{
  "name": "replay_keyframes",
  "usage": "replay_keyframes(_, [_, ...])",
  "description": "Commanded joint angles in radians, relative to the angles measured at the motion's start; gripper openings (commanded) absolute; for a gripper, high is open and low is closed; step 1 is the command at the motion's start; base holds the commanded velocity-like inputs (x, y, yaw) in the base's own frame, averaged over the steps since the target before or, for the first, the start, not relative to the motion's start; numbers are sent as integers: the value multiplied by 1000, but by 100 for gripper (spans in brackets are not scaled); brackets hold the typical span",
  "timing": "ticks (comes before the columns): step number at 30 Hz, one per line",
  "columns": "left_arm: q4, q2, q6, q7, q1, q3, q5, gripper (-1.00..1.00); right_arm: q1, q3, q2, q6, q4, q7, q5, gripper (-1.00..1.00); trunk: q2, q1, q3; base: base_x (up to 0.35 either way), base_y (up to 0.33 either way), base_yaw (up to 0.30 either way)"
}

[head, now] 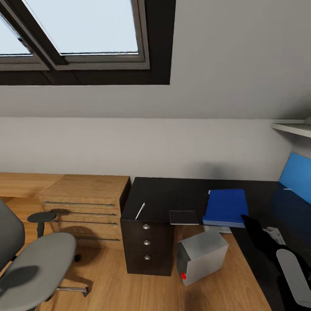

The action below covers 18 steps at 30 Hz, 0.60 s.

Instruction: In the bedroom, organize the workspace by keeping the computer under the desk, ensuring the monitor is on the desk, placing the keyboard on the desk next to the monitor, placing the mouse on the desk next to the keyboard, moving the folder from the swivel chair onto the desk next to the mouse, stacking the notebook on top of the folder with the pen on top of the notebook, and positioning the swivel chair next to the desk.

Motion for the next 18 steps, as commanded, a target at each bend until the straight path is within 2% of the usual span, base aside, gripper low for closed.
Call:
replay_keyframes(1, [0,1,-6,7,-1,-8,11,100,-1,0,0,3,-2,-4,-7,-100,-2,0,-2,0,0,-57])
replay_keyframes(8, [0,1,-5,7,-1,-8,12,100,-1,7,1,-2,0,48,0,-100,-2,0,-2,0,0,-21])
replay_keyframes(12, [11,-8,-5,7,-1,-9,11,100,-3,18,3,-70,25,54,11,-100,-2,0,-2,0,0,-3])
replay_keyframes(14, [24,-20,-6,7,-1,-12,10,100,-16,53,35,-237,72,54,12,-100,-2,0,-2,0,0,0])
replay_keyframes(15, [27,-23,-7,7,-1,-14,9,100,-46,78,66,-362,118,54,14,-100,-2,0,-2,0,0,0])
replay_keyframes(17, [29,-25,-8,7,-1,-15,9,100,-112,99,91,-510,199,53,16,-100,-2,0,-2,0,0,0])
replay_keyframes(18, [30,-26,-17,7,-1,-15,9,100,-171,108,102,-614,288,54,18,-100,-2,0,-2,0,0,0])
